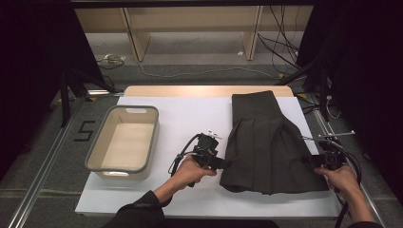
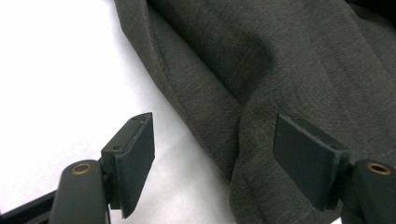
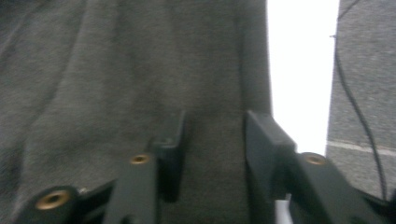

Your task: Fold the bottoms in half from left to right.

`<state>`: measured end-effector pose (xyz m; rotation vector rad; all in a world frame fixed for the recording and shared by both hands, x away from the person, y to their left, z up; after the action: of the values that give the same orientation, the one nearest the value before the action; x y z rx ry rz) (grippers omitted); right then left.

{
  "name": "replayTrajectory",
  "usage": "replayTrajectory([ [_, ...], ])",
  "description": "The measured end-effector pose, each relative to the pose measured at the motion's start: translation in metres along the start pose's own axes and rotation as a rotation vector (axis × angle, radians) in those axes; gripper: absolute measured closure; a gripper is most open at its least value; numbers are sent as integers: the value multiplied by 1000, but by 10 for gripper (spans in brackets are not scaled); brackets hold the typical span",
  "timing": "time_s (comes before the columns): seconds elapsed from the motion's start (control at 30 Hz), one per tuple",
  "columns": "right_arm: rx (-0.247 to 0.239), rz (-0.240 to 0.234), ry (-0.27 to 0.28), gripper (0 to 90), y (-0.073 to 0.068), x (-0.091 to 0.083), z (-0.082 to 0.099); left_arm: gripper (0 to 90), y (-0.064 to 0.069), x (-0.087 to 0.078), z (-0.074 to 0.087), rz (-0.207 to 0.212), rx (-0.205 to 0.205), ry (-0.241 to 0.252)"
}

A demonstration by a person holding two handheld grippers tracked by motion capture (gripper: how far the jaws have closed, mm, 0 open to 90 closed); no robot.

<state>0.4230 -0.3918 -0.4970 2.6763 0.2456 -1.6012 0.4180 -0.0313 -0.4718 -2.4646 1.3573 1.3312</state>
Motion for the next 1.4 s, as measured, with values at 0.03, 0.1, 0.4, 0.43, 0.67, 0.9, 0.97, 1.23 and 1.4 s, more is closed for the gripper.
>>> replayTrajectory([
  [0.03,-8,-5,-4,693,-1,0,0,283,0,0,0,0,0,-1],
  [0.1,-19,-7,-4,779,-3,0,1,274,0,1,1,1,-3,-5],
  [0.4,-50,77,13,877,2,-9,-2,240,-3,7,3,26,-49,-6],
  [0.43,-40,81,19,877,4,-10,-3,236,-3,9,4,36,-56,-7],
  [0.67,-44,89,7,847,4,-3,0,225,2,23,9,87,-89,-40],
  [0.9,-33,70,14,757,5,-2,1,220,14,37,13,132,-100,-74],
  [0.97,-37,70,13,749,4,-2,0,212,19,42,13,145,-102,-82],
  [1.23,-37,68,7,665,2,-1,-1,198,32,53,14,195,-109,-104],
  [1.4,-13,50,4,527,2,0,-1,220,36,57,13,228,-130,-114],
])
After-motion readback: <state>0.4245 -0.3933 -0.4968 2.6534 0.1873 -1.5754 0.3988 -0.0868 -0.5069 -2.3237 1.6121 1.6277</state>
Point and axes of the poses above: each handheld gripper's, and its own axes: x roughly forward along the jaws, z roughly out of its underside, y roughly to its right, the point moved 5 cm from there along x, roughly forward along the jaws, and after that the axes turned 5 degrees about z, right-handed, at the moved point
